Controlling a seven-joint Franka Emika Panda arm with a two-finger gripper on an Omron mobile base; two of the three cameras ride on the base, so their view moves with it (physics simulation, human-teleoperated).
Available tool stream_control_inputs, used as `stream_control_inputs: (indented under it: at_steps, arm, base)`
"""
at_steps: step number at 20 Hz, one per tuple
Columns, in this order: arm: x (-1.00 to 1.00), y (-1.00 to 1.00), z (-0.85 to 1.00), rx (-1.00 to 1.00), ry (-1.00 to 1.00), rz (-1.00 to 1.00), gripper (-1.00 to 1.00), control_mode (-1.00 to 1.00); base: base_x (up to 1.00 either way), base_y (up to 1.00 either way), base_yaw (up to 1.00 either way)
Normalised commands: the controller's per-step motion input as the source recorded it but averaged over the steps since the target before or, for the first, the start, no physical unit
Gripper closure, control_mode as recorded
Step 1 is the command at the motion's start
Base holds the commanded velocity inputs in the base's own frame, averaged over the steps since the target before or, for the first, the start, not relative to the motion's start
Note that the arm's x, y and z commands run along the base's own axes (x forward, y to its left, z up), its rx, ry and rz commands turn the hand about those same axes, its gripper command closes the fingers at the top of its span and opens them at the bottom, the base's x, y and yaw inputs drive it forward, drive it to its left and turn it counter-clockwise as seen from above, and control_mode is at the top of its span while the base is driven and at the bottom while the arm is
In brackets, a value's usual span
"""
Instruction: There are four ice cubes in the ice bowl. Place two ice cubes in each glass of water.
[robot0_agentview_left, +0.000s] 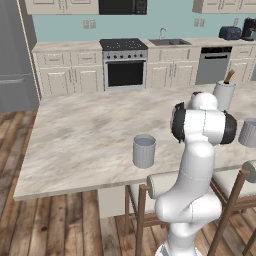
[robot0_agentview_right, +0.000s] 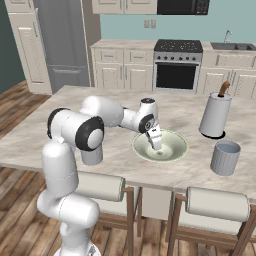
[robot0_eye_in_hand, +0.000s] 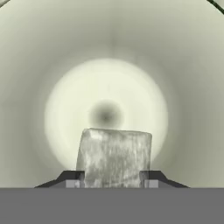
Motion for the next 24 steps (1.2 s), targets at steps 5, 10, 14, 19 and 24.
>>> stream_control_inputs:
  at_steps: [5,10,14,19,24]
  arm:
    - [-0.43,0.0,0.34,0.0,-0.5,0.26,1.0,-1.0]
    - [-0.41,0.0,0.6,0.0,-0.27,0.3,1.0,-1.0]
    - [-0.39,0.01,0.73,0.0,-0.06,0.37,1.0,-1.0]
    - [-0.41,0.08,0.8,-0.01,0.0,0.39,1.0,-1.0]
    - [-0.41,0.33,0.83,-0.04,0.0,0.33,1.0,-1.0]
  base:
    - [0.0,0.0,0.0]
    - [0.0,0.0,0.0]
    - [0.0,0.0,0.0]
    - [0.0,0.0,0.0]
    - [0.0,0.0,0.0]
